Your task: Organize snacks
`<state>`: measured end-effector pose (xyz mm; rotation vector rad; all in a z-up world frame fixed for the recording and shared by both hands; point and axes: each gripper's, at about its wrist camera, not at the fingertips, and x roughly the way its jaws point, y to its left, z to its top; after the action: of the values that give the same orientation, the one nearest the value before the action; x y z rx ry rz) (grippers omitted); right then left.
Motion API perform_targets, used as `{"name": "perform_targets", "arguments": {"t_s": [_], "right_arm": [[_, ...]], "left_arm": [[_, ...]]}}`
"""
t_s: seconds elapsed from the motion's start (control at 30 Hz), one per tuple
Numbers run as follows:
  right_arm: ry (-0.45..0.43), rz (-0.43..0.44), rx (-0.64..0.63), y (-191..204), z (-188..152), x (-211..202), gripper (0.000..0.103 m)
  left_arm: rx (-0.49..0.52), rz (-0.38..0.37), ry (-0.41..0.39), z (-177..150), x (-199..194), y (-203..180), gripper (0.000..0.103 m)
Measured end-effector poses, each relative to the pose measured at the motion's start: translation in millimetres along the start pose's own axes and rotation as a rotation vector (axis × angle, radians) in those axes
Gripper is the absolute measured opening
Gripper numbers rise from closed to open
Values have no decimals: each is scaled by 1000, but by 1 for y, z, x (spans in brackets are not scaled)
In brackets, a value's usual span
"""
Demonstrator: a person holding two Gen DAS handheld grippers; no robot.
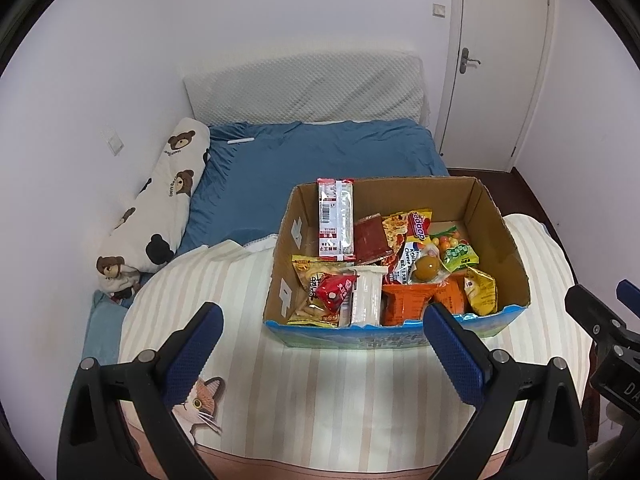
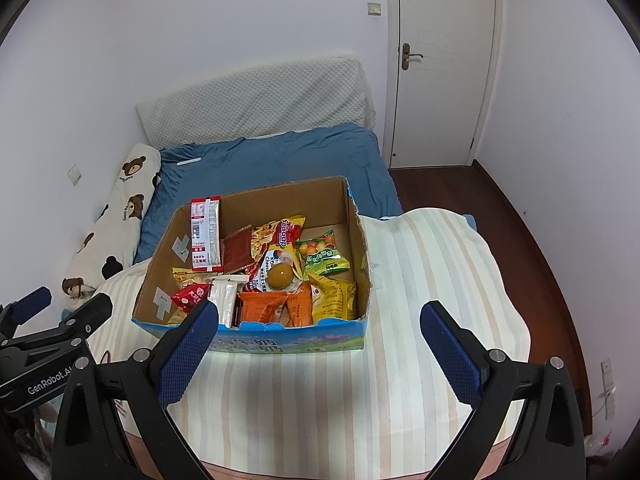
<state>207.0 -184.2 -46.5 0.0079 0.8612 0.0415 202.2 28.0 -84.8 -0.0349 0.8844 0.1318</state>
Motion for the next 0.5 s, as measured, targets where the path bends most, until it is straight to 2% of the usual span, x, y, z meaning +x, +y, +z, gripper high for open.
{"name": "perform_targets", "arguments": {"t_s": [0.5], "right_arm": [[-9, -6, 5, -2, 2, -8, 103]], "left_arm": [[-2, -4, -4, 2, -3, 1, 103]]}}
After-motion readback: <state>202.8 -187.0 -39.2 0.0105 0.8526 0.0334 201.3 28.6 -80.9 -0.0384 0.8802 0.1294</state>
